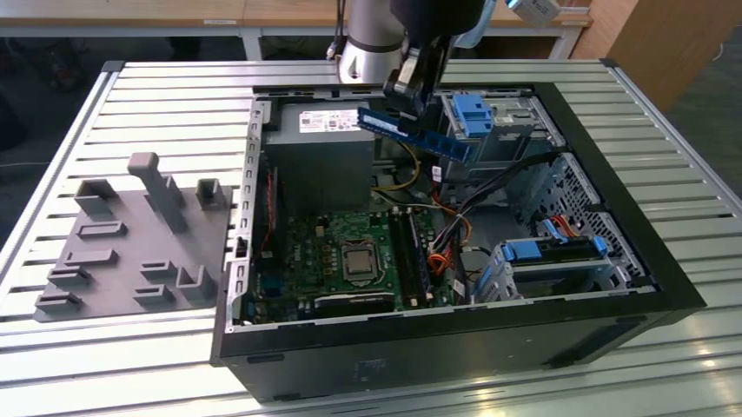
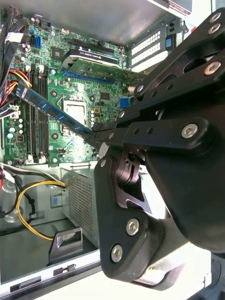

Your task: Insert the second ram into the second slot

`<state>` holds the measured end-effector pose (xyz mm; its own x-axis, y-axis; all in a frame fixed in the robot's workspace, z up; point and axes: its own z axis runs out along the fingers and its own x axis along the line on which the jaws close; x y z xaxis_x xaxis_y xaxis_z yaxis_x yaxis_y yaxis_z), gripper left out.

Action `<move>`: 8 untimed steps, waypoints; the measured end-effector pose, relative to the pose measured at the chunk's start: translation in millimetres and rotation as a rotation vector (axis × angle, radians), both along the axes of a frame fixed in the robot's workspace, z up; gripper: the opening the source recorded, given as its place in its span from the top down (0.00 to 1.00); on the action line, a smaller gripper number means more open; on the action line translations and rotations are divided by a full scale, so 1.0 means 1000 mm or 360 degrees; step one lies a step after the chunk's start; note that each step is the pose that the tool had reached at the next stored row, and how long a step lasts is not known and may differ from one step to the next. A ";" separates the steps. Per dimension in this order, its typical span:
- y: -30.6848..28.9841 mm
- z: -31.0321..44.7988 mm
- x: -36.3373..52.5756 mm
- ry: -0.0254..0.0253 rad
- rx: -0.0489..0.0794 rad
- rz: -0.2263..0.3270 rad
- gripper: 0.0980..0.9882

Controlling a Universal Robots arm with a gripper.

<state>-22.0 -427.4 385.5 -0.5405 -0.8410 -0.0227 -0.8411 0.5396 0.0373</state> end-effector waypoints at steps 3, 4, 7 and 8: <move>0.0000 0.0000 0.0000 0.00001 0.0000 -0.0023 0.98; 0.0000 0.0000 0.0000 0.00000 0.0000 -0.0030 0.98; 0.0000 0.0000 0.0000 0.00001 0.0000 -0.0053 0.98; 0.0000 0.0000 0.0000 0.00000 0.0000 -0.0061 0.98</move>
